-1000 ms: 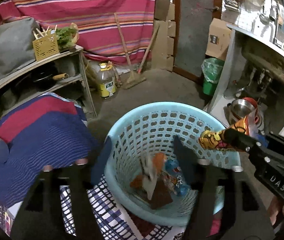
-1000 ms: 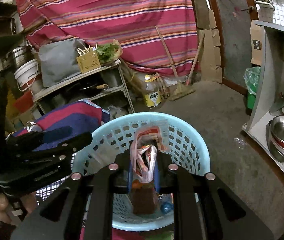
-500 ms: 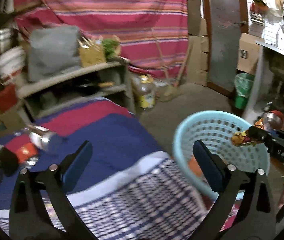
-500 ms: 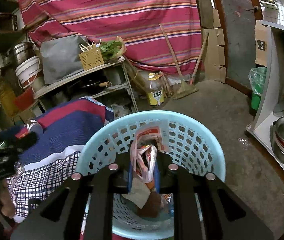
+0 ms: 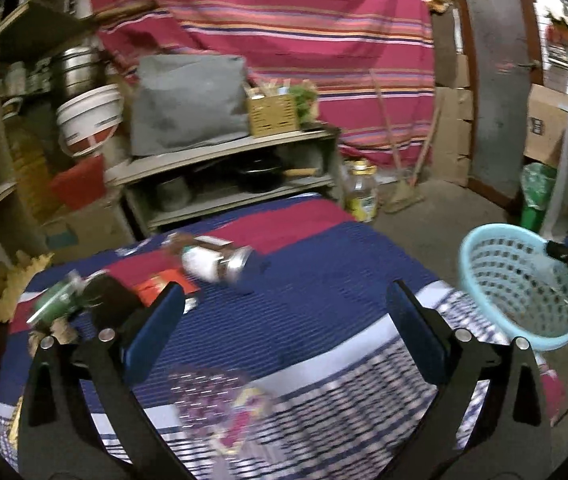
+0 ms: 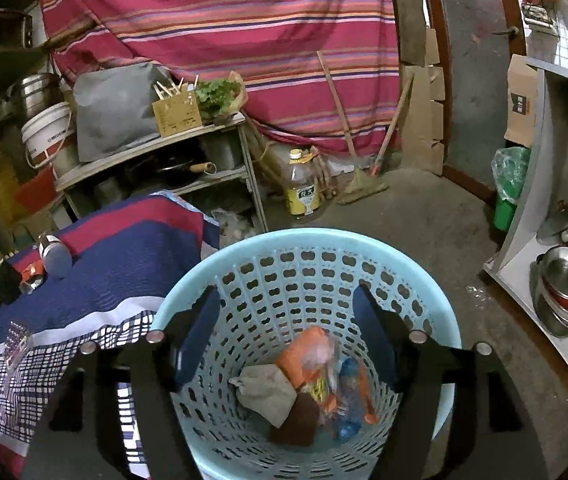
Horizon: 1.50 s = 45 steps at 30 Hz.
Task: Collect trash
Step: 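Move both tools back over the table toward the remaining trash, then grasp the brown crumpled paper with the left tool while the right tool grasps the red foil packet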
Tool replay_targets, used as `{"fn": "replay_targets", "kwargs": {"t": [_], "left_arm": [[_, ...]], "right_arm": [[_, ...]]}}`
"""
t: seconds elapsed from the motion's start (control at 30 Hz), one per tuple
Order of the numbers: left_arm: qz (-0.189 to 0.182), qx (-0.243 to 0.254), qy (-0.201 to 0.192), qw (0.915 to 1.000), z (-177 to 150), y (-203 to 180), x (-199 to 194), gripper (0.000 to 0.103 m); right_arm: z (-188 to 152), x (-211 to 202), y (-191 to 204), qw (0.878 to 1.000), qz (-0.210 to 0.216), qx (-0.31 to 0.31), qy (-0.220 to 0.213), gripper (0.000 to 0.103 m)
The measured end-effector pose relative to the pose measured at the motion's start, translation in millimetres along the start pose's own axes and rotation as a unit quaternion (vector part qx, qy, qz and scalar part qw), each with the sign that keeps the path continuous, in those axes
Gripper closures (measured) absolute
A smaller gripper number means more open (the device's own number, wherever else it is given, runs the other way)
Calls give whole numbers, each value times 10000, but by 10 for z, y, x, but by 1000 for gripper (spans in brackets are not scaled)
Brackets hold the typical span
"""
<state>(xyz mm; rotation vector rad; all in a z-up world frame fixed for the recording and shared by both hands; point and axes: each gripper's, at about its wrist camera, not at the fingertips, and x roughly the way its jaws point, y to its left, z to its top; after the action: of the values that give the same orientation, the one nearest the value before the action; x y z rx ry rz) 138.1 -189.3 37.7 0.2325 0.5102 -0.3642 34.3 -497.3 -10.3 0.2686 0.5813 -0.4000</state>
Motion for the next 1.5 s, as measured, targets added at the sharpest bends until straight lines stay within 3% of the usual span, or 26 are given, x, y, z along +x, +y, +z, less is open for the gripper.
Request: {"fn": "replay_targets", "kwargs": {"t": [0.3, 0.47, 0.8, 1.2, 1.33, 1.5], "left_arm": [[730, -508, 82, 9960, -248, 932, 111, 6], [1117, -380, 156, 9929, -347, 1285, 161, 6], [1329, -769, 541, 9867, -580, 2025, 389, 6], [1136, -1565, 848, 9775, -751, 2590, 812, 6], [1061, -1668, 1062, 9745, -814, 2694, 942, 14], [1027, -1513, 1394, 9732, -817, 2723, 1160, 22]], "right_arm": [[-93, -279, 690, 9974, 167, -563, -425, 26], [-141, -344, 1279, 9925, 513, -944, -587, 23], [-289, 2, 2355, 9865, 1150, -1141, -258, 23], [-340, 388, 3122, 9791, 1274, -1584, -1, 23], [-278, 503, 3276, 9794, 1444, -1400, 157, 23], [-261, 585, 3515, 9731, 1476, -1760, 191, 23]]}}
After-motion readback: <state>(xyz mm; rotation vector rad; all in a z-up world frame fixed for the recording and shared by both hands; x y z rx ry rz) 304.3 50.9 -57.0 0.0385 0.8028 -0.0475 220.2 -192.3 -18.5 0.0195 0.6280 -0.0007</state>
